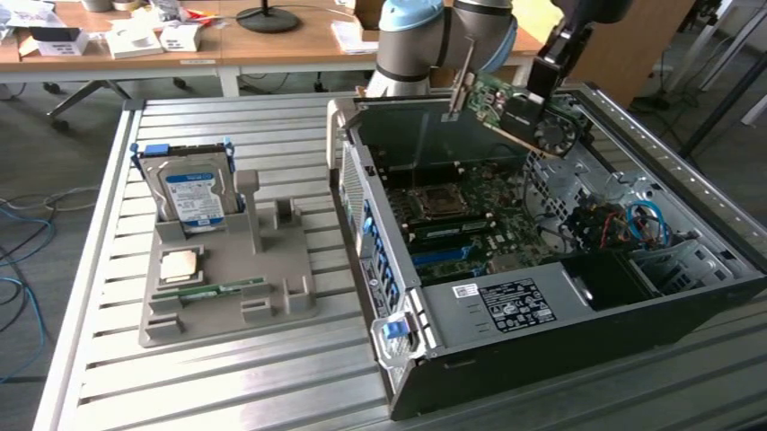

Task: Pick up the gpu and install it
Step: 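Insert the gpu into the slot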

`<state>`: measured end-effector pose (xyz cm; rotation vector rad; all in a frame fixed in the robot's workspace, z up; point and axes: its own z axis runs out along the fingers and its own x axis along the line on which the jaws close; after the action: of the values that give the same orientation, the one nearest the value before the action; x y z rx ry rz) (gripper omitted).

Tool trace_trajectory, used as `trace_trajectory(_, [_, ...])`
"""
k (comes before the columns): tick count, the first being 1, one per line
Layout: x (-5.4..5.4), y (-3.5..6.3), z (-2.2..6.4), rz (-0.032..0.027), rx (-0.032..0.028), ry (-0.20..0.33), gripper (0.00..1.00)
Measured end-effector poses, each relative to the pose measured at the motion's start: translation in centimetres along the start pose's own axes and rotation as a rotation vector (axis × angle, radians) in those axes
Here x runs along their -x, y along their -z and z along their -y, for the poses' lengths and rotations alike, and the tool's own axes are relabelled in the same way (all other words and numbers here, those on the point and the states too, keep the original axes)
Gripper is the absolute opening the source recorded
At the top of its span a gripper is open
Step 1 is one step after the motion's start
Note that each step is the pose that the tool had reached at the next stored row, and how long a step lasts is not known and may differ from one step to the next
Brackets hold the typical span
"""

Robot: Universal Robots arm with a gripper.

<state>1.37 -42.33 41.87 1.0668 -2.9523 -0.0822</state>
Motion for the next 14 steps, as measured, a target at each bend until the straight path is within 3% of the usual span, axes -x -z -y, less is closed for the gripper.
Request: trace_trajectory(14, [0.0,-0.18,0.01,-0.0127,0.0042,0.254,0.26])
